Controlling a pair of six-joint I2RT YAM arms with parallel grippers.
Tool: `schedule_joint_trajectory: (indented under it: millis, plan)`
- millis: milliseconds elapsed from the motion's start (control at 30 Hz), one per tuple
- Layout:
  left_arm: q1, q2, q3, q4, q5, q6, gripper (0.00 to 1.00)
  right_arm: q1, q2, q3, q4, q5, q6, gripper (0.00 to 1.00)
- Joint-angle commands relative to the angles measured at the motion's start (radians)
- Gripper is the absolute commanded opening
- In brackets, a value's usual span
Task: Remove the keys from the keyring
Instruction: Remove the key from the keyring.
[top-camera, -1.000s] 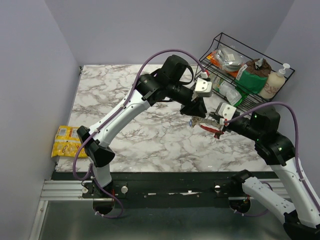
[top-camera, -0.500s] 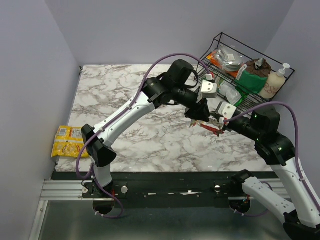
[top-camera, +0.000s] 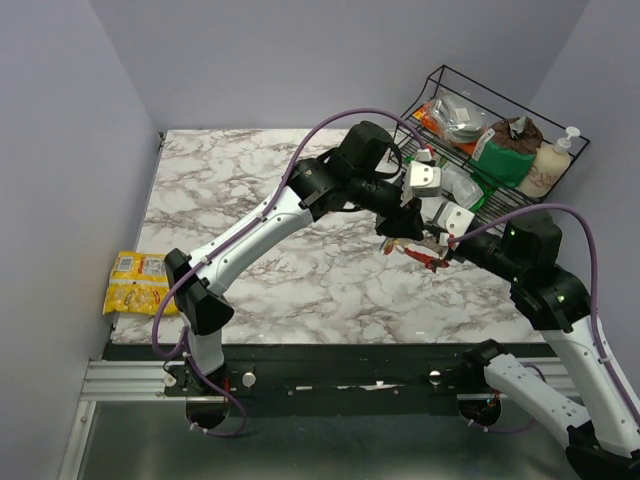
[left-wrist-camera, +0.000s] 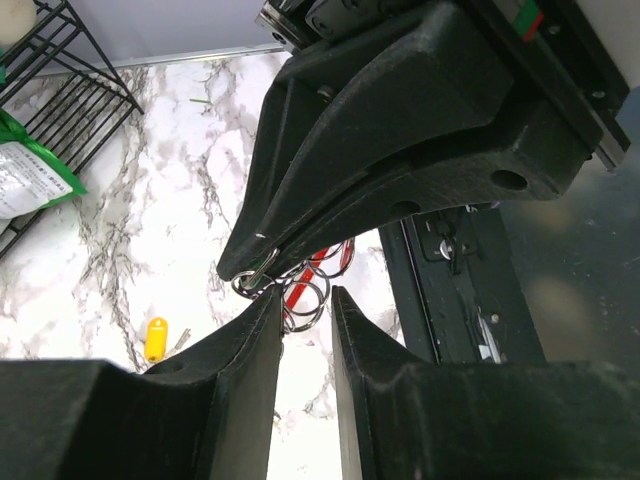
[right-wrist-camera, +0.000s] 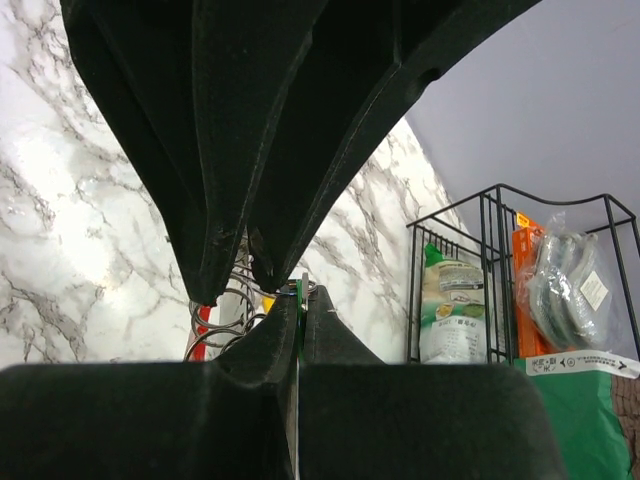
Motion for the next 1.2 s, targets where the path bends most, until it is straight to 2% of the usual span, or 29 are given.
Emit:
schedule_joint_trajectory:
  millis: [0, 533, 667, 833, 1033, 1067, 1133, 1167]
  plan:
    - [-0.001, 0.022, 0.028, 0.015, -0.043, -0.01, 0.34, -0.002, -0.024, -0.004, 0.058, 0.013, 0.008, 0.01]
    - [-0.001, 0.039, 0.021, 0.03, -0.102, -0.013, 0.31, 0.001, -0.025, 0.001, 0.059, 0.008, 0.013, 0.01]
    - [-0.003, 0.045, 0.019, 0.025, -0.12, -0.012, 0.36, 0.002, -0.024, 0.004, 0.056, 0.019, 0.011, 0.01]
    - [-0.003, 0.039, 0.013, 0.021, -0.131, -0.002, 0.35, 0.005, -0.026, 0.008, 0.055, 0.019, 0.01, 0.01]
    - [-0.003, 0.044, 0.025, 0.025, -0.113, -0.004, 0.17, 0.005, -0.025, -0.001, 0.058, 0.013, 0.01, 0.01]
    - [-0.003, 0.047, 0.03, 0.028, -0.109, -0.005, 0.09, 0.005, -0.026, -0.004, 0.058, 0.016, 0.011, 0.01]
    - [-0.003, 0.047, 0.036, 0.027, -0.094, 0.001, 0.0, 0.005, -0.027, -0.01, 0.062, 0.024, 0.01, 0.01]
    - [-0.003, 0.047, 0.044, 0.022, -0.088, 0.004, 0.0, 0.005, -0.029, -0.012, 0.064, 0.027, 0.01, 0.01]
